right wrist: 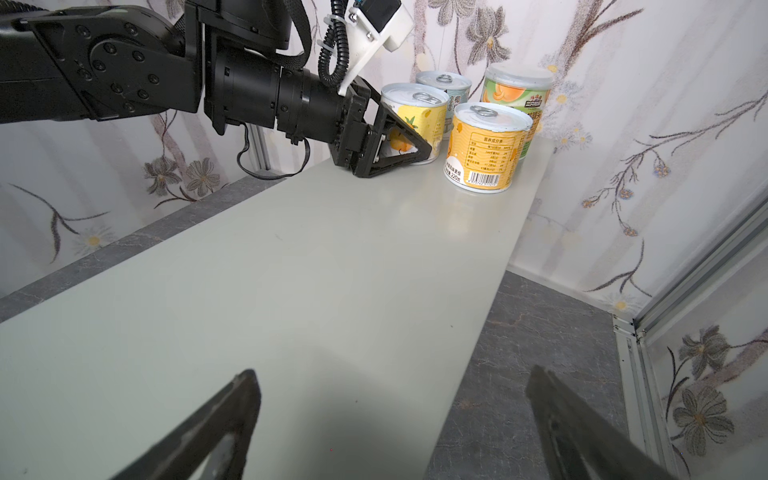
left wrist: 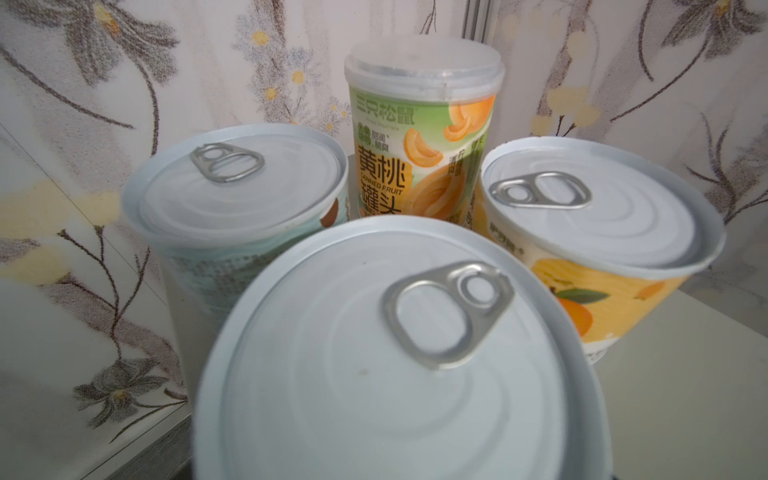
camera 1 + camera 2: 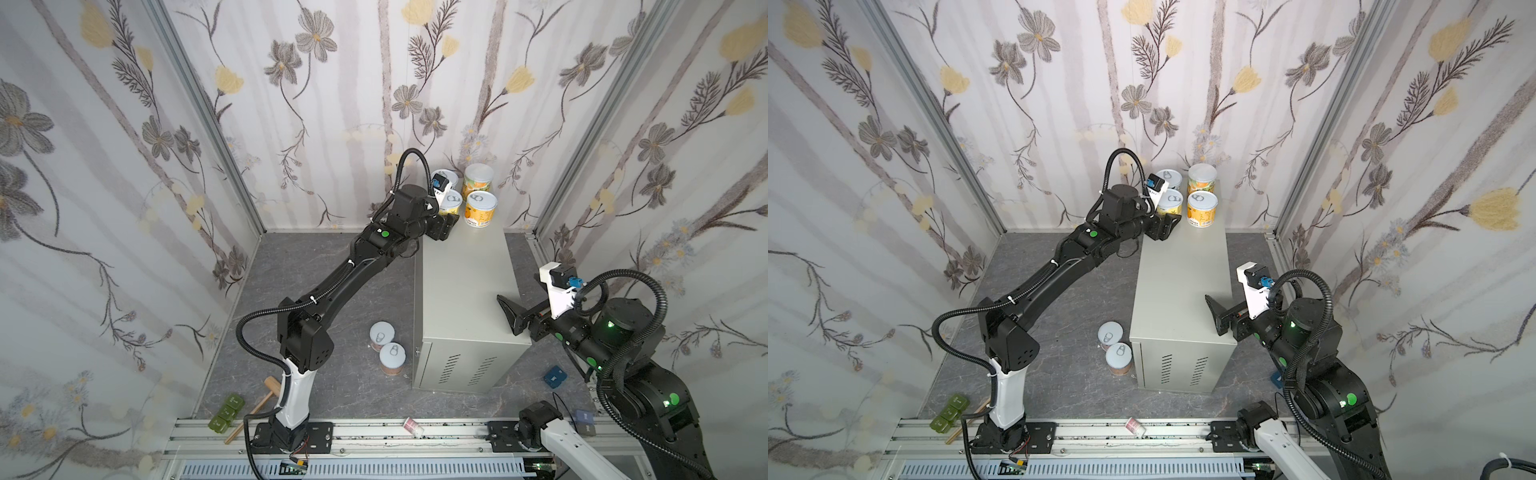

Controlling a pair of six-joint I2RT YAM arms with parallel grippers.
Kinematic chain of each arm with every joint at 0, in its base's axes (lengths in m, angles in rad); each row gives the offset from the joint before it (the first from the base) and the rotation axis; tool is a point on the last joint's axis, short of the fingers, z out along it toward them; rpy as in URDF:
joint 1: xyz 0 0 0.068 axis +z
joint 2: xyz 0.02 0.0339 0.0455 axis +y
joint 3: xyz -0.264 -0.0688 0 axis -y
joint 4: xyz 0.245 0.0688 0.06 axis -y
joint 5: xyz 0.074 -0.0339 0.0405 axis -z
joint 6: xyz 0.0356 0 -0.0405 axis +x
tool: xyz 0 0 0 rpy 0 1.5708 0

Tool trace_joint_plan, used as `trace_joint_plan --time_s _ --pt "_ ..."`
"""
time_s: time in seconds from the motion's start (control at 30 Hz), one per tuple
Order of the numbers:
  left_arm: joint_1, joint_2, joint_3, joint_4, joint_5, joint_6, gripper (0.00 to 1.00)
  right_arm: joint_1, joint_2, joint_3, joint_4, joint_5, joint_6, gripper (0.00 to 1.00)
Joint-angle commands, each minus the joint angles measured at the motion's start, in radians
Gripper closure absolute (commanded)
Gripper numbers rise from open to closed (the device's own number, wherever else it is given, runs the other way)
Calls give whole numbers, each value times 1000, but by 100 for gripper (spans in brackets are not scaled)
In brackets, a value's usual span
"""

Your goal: Place and organize the canned foods onto the counter

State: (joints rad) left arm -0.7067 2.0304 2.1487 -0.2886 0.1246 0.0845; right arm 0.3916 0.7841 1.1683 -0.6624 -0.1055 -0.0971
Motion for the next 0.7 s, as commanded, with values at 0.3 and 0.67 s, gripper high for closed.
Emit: trace_joint_plan --time_s 0.3,0.67 --pt "3 16 2 -85 -6 26 23 0 -2 -6 29 3 -1 0" --pt "3 7 -1 -90 12 21 2 0 0 -9 30 3 -4 0"
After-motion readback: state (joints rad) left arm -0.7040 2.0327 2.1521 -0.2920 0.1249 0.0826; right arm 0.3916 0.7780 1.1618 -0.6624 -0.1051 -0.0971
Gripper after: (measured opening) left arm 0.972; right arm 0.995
